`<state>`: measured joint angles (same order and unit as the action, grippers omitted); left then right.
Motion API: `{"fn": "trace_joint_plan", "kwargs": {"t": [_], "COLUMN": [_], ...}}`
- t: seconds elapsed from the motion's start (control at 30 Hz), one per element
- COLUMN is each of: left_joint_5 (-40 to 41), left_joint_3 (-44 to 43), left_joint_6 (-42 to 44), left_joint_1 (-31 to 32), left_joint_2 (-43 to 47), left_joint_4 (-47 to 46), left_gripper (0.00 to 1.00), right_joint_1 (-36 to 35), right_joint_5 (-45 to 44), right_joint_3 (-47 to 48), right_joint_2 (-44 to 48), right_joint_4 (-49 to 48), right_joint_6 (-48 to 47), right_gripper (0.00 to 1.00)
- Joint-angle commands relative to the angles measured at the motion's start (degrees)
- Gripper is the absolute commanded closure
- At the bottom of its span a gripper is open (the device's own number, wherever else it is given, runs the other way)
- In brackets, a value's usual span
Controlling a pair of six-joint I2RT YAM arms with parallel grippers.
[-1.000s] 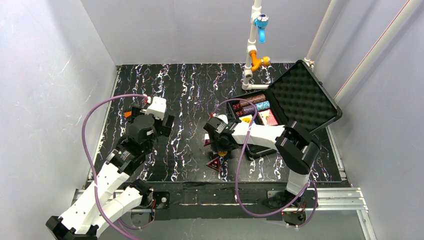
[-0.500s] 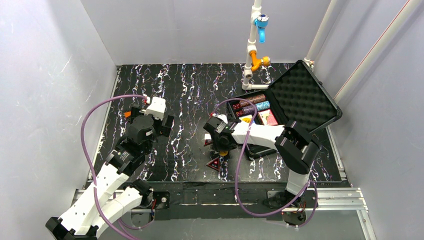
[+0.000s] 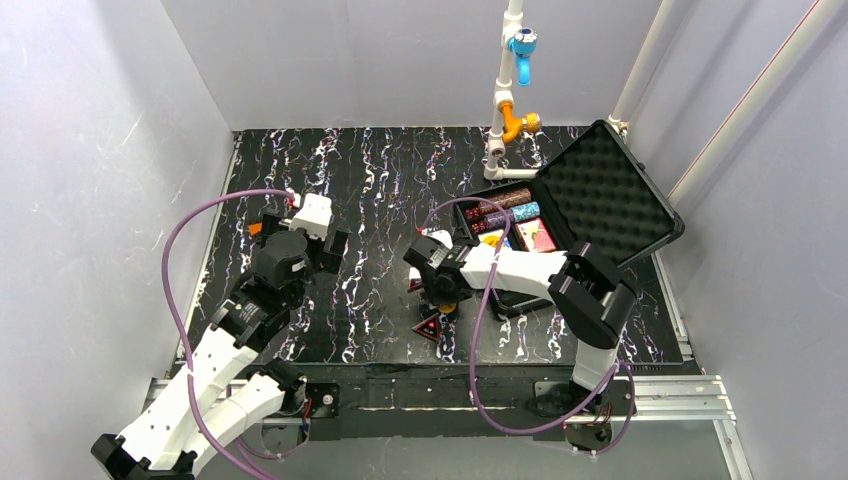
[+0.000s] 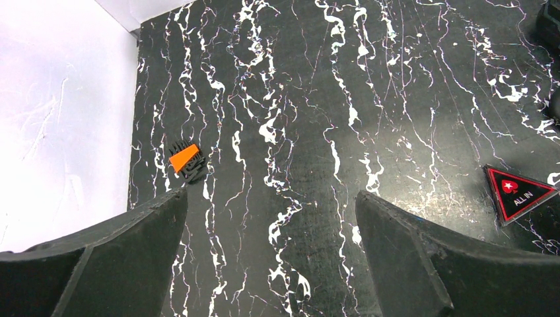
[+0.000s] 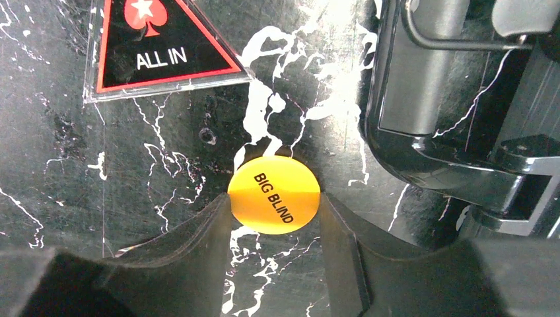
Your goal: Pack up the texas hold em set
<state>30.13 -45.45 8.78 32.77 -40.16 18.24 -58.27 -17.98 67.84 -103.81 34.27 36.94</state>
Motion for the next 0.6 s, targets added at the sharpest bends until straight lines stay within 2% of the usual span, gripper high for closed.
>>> {"fn": "trace_joint_plan", "kwargs": {"t": [0.0, 0.57], "left_joint_5": [0.12, 0.1], "left_joint_3": [-0.25, -0.16], "left_joint_6": [0.27, 0.33], "left_joint_1": [0.18, 0.18], "left_joint_2": [0.63, 0.61], "left_joint_4": [-0.13, -0.13], "left_gripper": [0.02, 0.02], "right_joint_1": [-0.52, -0.88], "right_joint_5": [-2.04, -3.59], "right_joint_3": [2.59, 5.81], "right_joint_2": [0.49, 2.29], "right_joint_4": [1.9, 3.12], "right_joint_6": [-0.85, -1.81], "right_gripper": [0.52, 0.51]}}
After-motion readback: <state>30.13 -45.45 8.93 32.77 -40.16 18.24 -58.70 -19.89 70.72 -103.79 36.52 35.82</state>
